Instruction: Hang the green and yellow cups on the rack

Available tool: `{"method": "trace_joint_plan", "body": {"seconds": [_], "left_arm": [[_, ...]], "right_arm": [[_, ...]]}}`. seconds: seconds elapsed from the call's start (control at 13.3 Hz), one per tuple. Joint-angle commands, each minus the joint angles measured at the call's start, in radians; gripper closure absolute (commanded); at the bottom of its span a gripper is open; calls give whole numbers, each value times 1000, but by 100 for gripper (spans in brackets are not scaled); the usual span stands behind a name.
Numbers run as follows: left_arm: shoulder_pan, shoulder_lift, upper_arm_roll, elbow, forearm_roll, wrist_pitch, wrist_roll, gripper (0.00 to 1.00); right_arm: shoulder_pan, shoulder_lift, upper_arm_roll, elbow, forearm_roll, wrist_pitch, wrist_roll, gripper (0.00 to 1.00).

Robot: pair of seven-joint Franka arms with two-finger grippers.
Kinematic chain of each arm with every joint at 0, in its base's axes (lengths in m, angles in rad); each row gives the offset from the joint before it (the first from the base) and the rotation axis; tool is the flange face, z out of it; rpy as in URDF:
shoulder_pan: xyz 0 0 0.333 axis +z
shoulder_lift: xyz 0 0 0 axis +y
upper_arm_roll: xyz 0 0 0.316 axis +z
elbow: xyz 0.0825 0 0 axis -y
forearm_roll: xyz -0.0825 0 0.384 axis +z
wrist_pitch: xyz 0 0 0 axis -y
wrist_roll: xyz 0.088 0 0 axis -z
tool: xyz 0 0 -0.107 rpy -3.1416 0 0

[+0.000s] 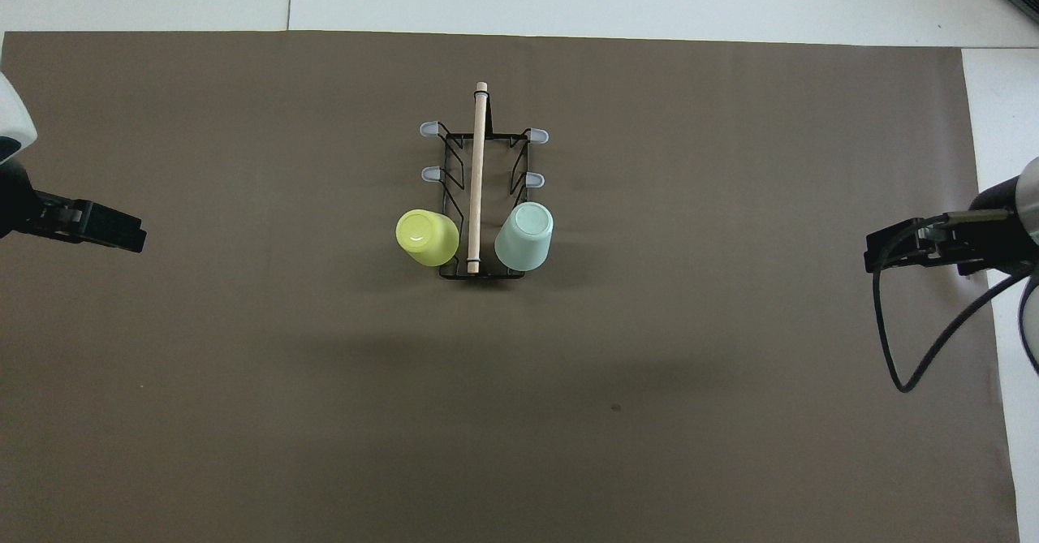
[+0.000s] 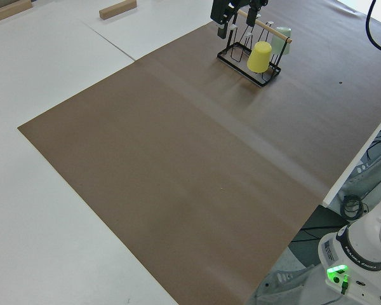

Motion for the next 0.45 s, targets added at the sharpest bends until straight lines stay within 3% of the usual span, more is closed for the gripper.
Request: {"method": "trace_joint_plan", "body": {"seconds": [0.0, 0.37], "left_arm": [[9, -21, -8, -8, 18, -15, -10, 0], [9, -23, -8, -11, 20, -4, -46, 0]], "right_arm": [[-10, 1, 2, 6, 6, -10, -5, 0], [-10, 1, 2, 6, 6, -10, -5, 0]]}}
